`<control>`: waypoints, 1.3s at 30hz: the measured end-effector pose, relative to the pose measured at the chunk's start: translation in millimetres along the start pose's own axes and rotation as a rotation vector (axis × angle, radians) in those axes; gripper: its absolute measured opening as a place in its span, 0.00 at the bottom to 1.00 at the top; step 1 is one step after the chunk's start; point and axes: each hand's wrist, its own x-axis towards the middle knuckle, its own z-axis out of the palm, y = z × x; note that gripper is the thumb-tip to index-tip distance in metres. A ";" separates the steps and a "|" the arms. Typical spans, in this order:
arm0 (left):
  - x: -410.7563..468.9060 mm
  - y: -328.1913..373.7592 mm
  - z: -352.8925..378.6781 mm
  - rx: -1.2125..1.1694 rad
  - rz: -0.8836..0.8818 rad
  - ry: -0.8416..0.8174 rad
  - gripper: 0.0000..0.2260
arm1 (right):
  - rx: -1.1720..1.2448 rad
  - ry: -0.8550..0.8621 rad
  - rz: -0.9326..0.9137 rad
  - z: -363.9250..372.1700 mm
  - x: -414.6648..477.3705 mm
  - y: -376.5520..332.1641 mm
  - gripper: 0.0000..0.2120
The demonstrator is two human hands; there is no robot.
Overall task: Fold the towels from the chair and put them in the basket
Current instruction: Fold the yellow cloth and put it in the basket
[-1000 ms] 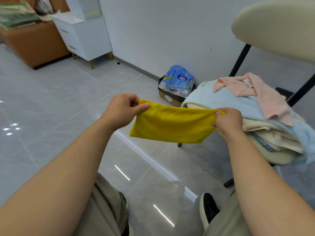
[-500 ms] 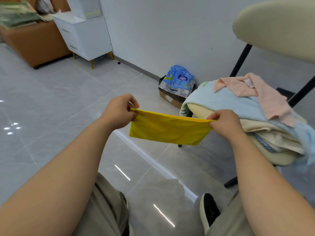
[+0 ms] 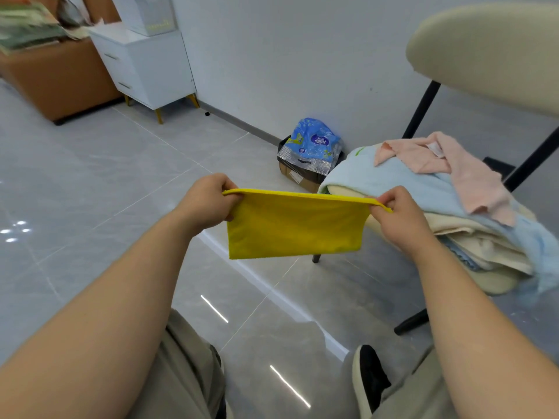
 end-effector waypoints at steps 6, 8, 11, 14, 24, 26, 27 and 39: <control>-0.3 5.0 1.7 -0.145 -0.035 0.068 0.07 | 0.099 0.139 -0.097 0.1 -2.5 -8.0 0.06; -0.3 4.6 0.8 -0.247 -0.045 0.040 0.08 | 0.143 0.182 -0.124 -1.5 -1.4 -9.7 0.07; 0.1 5.9 0.4 -0.328 -0.016 0.103 0.08 | 0.202 0.261 -0.151 -2.1 -1.6 -15.8 0.14; -0.9 15.1 6.4 -0.376 0.024 0.245 0.10 | 0.141 0.358 -0.161 3.2 -5.8 -24.8 0.12; -5.9 31.4 17.6 -0.232 0.191 0.633 0.08 | 0.135 0.512 -0.204 6.9 -9.9 -35.8 0.14; -1.0 28.5 20.0 -0.197 0.163 0.584 0.09 | 0.094 0.483 -0.165 8.2 -6.4 -32.9 0.15; 2.3 26.0 22.9 -0.156 0.122 0.532 0.10 | 0.058 0.452 -0.127 10.1 -4.0 -30.1 0.15; -8.5 22.5 81.2 -0.387 -0.233 0.052 0.06 | 0.002 0.027 0.073 60.9 -39.9 -40.1 0.05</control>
